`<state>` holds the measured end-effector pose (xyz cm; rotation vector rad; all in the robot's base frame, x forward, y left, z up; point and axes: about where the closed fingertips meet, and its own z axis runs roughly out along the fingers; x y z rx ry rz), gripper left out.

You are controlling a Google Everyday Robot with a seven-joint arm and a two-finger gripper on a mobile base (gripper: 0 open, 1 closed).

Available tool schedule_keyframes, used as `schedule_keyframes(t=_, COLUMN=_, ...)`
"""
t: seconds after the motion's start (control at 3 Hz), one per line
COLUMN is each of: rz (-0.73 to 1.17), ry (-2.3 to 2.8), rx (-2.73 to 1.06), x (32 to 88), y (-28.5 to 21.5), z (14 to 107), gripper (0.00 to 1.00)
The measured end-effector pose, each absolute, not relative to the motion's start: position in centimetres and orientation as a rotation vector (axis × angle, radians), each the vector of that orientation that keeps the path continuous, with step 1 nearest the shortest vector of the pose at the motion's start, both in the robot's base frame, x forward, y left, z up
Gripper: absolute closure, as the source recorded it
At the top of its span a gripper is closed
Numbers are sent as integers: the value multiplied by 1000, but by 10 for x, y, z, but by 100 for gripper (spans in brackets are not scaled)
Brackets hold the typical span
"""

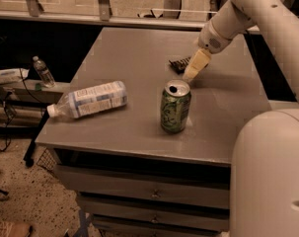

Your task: Move rxbar chocolate near green can

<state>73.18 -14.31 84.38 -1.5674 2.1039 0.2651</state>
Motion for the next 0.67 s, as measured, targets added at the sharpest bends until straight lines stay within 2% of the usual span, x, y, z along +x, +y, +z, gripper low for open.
schedule_keyframes(t=0.67, rz=268, ry=2131, rx=-1638, x=735, y=-138, z=827, gripper=0)
